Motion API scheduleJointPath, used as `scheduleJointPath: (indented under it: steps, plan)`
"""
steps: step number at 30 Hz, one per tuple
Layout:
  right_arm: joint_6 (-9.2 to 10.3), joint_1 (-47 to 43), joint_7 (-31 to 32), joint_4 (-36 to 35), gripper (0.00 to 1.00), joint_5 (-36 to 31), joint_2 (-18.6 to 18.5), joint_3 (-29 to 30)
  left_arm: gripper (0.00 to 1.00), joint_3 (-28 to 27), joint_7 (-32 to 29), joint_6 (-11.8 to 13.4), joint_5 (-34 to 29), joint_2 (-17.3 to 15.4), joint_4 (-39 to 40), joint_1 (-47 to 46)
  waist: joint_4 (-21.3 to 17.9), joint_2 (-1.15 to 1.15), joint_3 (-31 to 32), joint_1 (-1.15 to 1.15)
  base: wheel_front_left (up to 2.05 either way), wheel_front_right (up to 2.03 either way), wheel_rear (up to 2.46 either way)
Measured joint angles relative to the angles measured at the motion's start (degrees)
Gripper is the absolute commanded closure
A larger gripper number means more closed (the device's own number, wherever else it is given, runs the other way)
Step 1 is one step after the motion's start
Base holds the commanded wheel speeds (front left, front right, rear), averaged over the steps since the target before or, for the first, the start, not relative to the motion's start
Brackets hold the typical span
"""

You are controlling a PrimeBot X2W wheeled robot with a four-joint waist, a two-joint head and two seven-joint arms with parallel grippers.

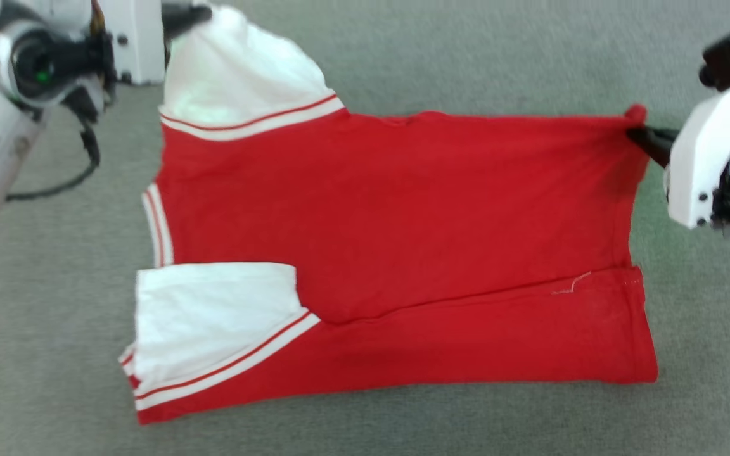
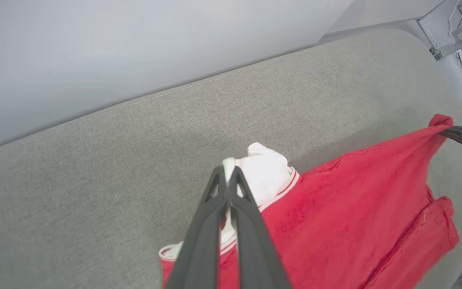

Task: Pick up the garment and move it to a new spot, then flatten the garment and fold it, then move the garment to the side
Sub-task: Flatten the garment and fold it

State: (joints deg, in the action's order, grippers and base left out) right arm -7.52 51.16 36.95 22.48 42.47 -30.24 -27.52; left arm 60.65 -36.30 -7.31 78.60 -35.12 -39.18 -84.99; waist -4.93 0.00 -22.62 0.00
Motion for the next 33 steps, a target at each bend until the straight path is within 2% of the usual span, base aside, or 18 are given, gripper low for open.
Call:
scheduleJointPath:
  steps: [4, 8, 14, 20, 25, 30, 31, 32, 33]
  plan:
    - [0.0, -2.69, -0.69, -0.86, 1.0, 1.04, -1.88, -0.4, 1.0, 0.58, -0.82, 2.05, 0.14, -2.46, 5.0, 2.99, 1.63, 0.0, 3.02, 0.0, 0.0, 0.0, 0.0]
    - [0.0, -5.8, -1.15, -2.53, 1.0, 2.32, -3.92, -0.48, 1.0, 1.03, -0.98, 5.14, 0.85, -5.95, 12.21, 7.08, 3.15, 0.0, 5.86, 0.0, 0.0, 0.0, 0.0]
    - [0.0, -11.48, -1.09, -6.08, 1.0, 3.54, -6.73, -0.25, 1.0, 1.62, -0.46, 11.58, 3.15, -12.76, 25.42, 15.43, 5.1, 0.0, 9.51, 0.0, 0.0, 0.0, 0.0]
    - [0.0, -18.67, -0.64, -9.49, 1.0, 4.16, -8.08, 1.48, 1.0, 2.59, 2.81, 17.53, 6.57, -18.44, 36.73, 26.14, 6.57, 0.0, 12.3, 0.0, 0.0, 0.0, 0.0]
    - [0.0, -24.76, 0.71, -11.03, 1.0, 4.69, -7.57, 3.09, 1.0, 4.39, 5.82, 18.83, 9.29, -19.07, 38.86, 34.4, 7.37, 0.0, 13.77, 0.0, 0.0, 0.0, 0.0]
    - [0.0, -27.97, 2.02, -11.7, 1.0, 3.61, -6.21, 4.46, 1.0, 5.43, 7.77, 17.2, 10.43, -17.22, 35.57, 37.83, 7.5, 0.0, 14.44, 0.0, 0.0, 0.0, 0.0]
    - [0.0, -28.26, 2.58, -11.69, 0.8, 3.3, -5.77, 4.64, 0.74, 5.37, 8.25, 16.75, 10.69, -16.64, 34.37, 38.21, 7.45, 0.0, 14.55, 0.0, 0.0, 0.0, 0.0]
    - [0.0, -28.55, 2.96, -11.68, 0.54, 3.05, -5.42, 4.77, 0.57, 5.28, 8.95, 16.11, 10.66, -16.02, 33.38, 38.39, 7.41, 0.0, 14.69, 0.0, 0.0, 0.0, 0.0]
    - [0.0, -28.61, 3.15, -11.65, 0.23, 2.71, -5.06, 4.85, 0.52, 5.17, 9.54, 15.53, 10.63, -15.43, 32.18, 38.42, 7.35, 0.0, 14.87, 0.0, 0.0, 0.0, 0.0]
